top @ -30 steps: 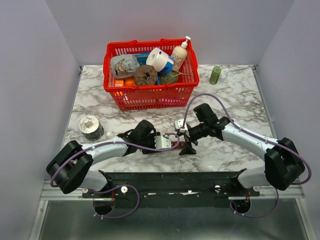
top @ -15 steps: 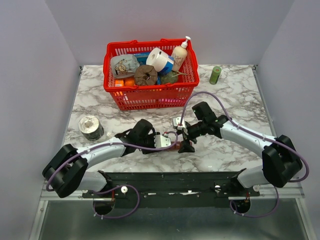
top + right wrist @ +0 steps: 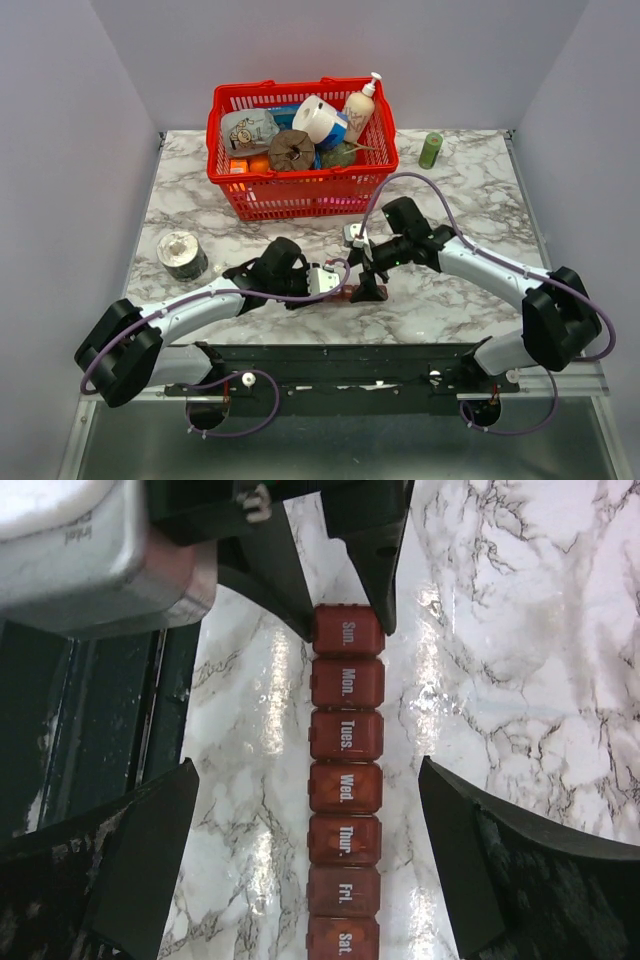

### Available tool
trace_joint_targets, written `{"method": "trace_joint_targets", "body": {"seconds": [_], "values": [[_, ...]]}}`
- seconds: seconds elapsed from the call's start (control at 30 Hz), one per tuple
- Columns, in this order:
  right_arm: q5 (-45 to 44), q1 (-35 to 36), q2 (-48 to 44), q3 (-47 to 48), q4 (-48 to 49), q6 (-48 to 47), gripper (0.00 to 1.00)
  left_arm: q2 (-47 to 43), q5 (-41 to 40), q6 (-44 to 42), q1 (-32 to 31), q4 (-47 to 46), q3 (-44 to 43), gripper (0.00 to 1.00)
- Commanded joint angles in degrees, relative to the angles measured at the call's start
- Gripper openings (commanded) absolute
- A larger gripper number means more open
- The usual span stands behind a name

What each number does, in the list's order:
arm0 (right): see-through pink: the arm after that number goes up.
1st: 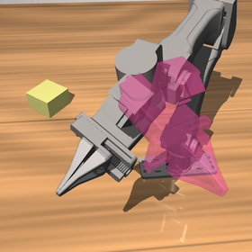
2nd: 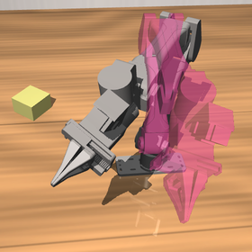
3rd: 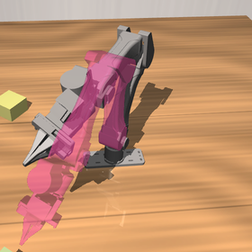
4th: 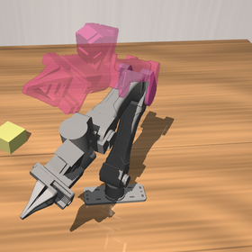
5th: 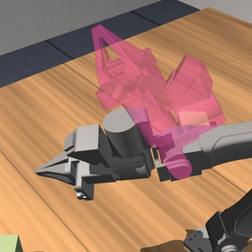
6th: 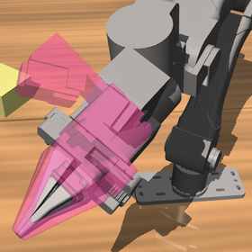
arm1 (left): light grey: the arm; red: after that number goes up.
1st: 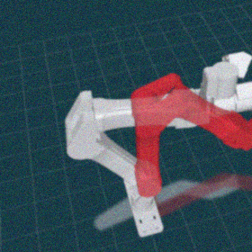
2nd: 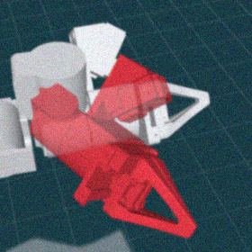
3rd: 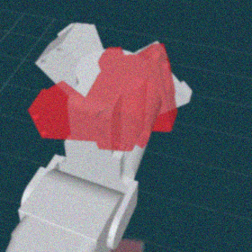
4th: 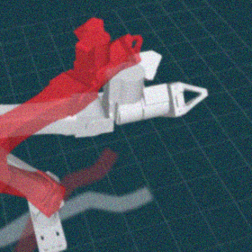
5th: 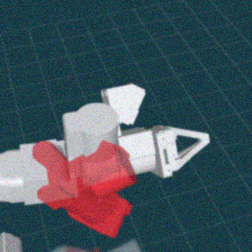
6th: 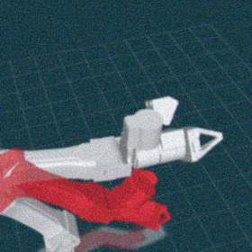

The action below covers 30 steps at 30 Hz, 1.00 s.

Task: Sort the pills into containers

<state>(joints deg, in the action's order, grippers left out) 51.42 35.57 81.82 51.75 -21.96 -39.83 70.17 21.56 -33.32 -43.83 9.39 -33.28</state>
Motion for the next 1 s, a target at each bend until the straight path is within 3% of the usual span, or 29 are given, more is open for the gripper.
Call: {"method": "trace_joint_targets", "body": {"seconds": [0.0,0.33,0.97], "values": [[2.03,0.38,2.72,2.04,1.65,4.32,1.00,-1.44,2.78,0.36,0.15,-0.33,-1.62,0.00],[0.62,0.38,4.49,2.04,0.42,5.65,1.00,-5.48,3.40,2.73,0.15,-2.71,-0.47,0.00],[-10.02,5.47,7.30,3.45,2.71,0.63,0.98,-6.54,6.30,4.32,0.24,-3.76,-0.39,0.00]]}}
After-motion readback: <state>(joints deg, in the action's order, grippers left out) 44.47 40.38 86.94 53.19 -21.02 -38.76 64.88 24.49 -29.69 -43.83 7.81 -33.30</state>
